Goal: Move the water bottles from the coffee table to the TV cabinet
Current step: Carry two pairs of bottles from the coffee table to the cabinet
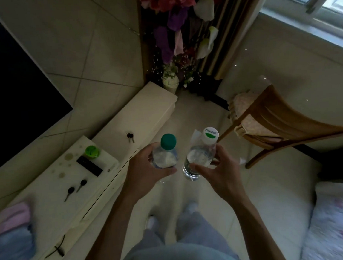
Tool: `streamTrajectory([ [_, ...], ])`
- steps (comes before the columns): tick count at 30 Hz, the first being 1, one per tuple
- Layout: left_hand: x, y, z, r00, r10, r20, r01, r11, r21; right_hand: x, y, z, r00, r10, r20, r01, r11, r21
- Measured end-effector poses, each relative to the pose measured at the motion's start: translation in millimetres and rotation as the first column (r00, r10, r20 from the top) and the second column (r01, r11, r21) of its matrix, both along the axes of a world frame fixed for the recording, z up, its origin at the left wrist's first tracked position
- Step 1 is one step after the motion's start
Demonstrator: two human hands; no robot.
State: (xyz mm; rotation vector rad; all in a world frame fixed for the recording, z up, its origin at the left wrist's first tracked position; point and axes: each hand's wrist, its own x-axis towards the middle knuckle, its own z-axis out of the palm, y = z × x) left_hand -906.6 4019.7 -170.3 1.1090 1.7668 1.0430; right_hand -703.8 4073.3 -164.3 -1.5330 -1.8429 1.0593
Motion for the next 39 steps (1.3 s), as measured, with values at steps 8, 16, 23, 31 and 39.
streamTrajectory([
  [8,2.0,79.1,-7.0,0.98,0.199,0.016,-0.199,0.98,-0.026,-10.2,116.1,-7.5,0.986,0.161,-0.039,-0.163,0.984,-0.067],
  [16,10.4,153.9,7.0,0.909,0.416,-0.006,-0.416,0.909,-0.035,-18.2,225.8,8.6,0.932,0.357,-0.056,-0.36,0.932,-0.043],
  [23,6.2,187.6,11.4,0.852,0.523,-0.015,-0.523,0.85,-0.063,-47.0,280.7,7.4,0.878,0.473,-0.07,-0.477,0.877,-0.063],
  [31,-43.9,231.9,-14.5,0.812,0.583,-0.009,-0.579,0.805,-0.125,-106.9,331.8,-15.8,0.834,0.552,-0.004,-0.548,0.828,-0.121],
  [39,-111.7,284.5,-41.9,0.843,0.534,-0.072,-0.536,0.82,-0.202,-186.6,387.8,-39.4,0.775,0.626,0.087,-0.608,0.776,-0.165],
])
